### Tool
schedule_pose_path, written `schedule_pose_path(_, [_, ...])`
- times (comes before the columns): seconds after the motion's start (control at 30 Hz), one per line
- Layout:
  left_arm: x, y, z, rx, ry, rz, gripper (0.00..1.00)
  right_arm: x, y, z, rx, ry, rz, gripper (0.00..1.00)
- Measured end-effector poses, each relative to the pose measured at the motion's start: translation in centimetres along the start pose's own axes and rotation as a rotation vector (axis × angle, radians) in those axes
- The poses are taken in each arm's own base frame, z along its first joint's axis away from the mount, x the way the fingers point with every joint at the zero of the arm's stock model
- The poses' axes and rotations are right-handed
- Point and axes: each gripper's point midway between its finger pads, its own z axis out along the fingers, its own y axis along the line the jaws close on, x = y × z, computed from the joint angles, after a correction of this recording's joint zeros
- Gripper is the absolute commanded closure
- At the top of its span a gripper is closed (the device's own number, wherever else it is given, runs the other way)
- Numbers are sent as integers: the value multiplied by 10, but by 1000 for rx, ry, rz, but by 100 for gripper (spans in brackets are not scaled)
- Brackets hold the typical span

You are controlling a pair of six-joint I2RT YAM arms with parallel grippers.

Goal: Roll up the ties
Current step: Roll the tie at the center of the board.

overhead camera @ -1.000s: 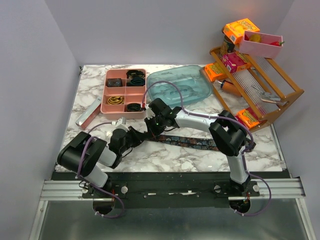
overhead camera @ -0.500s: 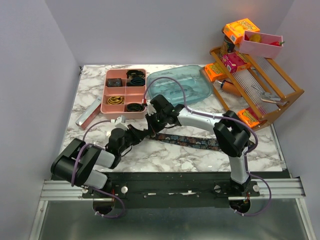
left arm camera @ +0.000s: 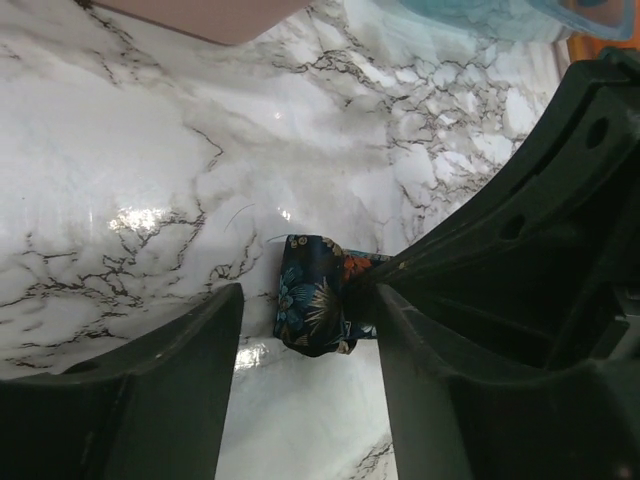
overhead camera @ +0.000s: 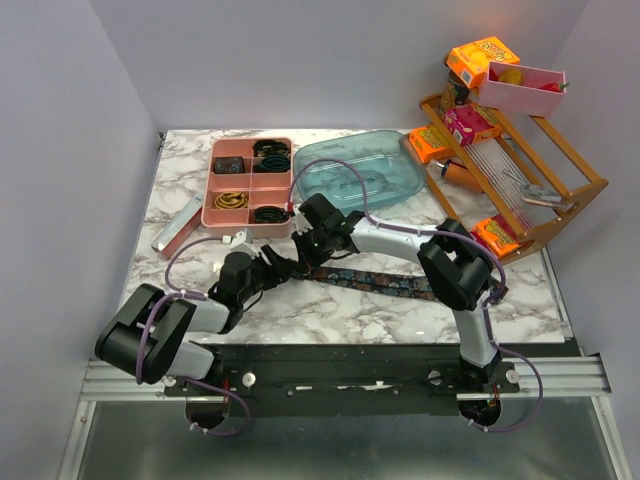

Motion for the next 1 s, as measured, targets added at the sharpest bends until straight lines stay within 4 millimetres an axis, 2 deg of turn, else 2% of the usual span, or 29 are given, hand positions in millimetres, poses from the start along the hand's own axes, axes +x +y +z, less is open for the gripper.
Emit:
schedule_pose_path(0.23, [-4, 0, 0, -9, -14, 14, 29, -1, -1, 0, 1, -1, 2, 99])
schedule_pose_path(0.33, [-4, 0, 1, -6, -15, 17, 33, -1, -1, 0, 1, -1, 3, 99])
schedule_pose_path(0.53, [-4, -3, 7, 25, -25, 17, 49, -2, -5, -2, -3, -4, 18, 99])
schedule_pose_path(0.73, [6, -2, 10, 62, -5, 5, 66, -2, -4, -2, -23, -2, 31, 99])
schedule_pose_path(0.77, [7, -2, 10, 66, -4, 7, 72, -2, -4, -2, -27, -1, 31, 99])
schedule_pose_path(0.93, [7, -4, 9, 74, -8, 5, 86, -2, -1, -2, -41, 1, 35, 99])
schedule_pose_path(1.0, [6, -4, 8, 74, -8, 7, 100, -2, 0, -3, -47, 1, 34, 99])
